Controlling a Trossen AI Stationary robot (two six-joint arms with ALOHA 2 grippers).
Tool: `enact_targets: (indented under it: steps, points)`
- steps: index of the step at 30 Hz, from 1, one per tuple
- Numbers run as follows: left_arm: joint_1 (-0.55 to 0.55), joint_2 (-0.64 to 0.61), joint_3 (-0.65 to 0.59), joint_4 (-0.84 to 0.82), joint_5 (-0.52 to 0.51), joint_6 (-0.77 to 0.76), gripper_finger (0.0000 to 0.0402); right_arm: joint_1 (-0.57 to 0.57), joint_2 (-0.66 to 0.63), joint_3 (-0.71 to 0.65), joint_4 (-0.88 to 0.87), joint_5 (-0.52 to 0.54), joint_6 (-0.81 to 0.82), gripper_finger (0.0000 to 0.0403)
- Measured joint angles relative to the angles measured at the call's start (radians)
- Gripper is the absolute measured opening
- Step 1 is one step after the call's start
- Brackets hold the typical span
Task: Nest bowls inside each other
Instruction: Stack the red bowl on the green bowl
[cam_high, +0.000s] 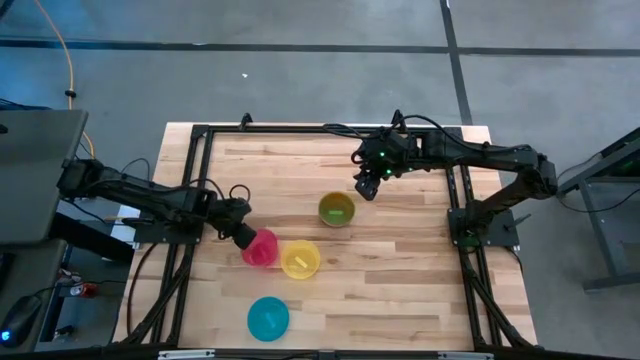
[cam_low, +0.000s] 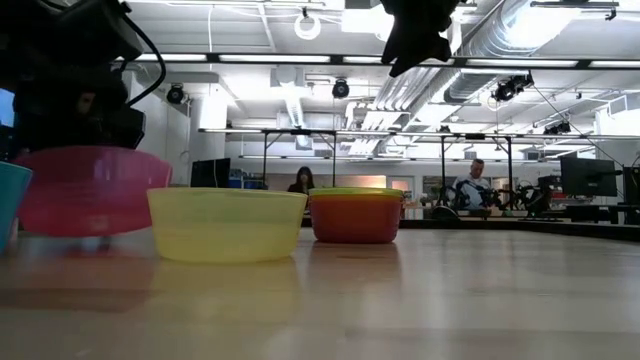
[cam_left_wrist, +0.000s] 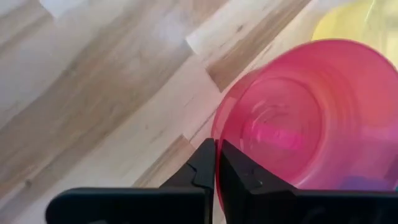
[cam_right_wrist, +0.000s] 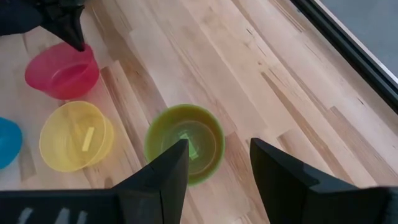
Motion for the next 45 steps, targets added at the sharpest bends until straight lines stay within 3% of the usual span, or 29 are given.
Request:
enact_targets:
  steps: [7,13,22,30,45]
  points:
    - [0.092,0.000,0.025,0.041,0.013,0.026,0.0001,0.020,0.000,0.000,-0.001,-0.001,-0.046,0.0165]
    - [0.188,0.000,0.126,0.043,0.007,0.144,0.0000,0.064,-0.002,0.000,0.041,-0.059,-0.141,0.0165]
    - [0.330,0.040,0.283,-0.006,-0.001,0.303,0.0000,0.095,-0.081,0.000,0.167,-0.054,-0.260,0.0165]
    - [0.383,0.237,0.437,-0.004,0.008,0.409,0.0000,0.095,-0.218,-0.054,0.252,-0.053,-0.278,0.0165]
    - [0.387,0.690,0.857,-0.012,0.072,0.575,0.0000,0.095,-0.644,-0.503,0.540,-0.018,-0.054,0.0165]
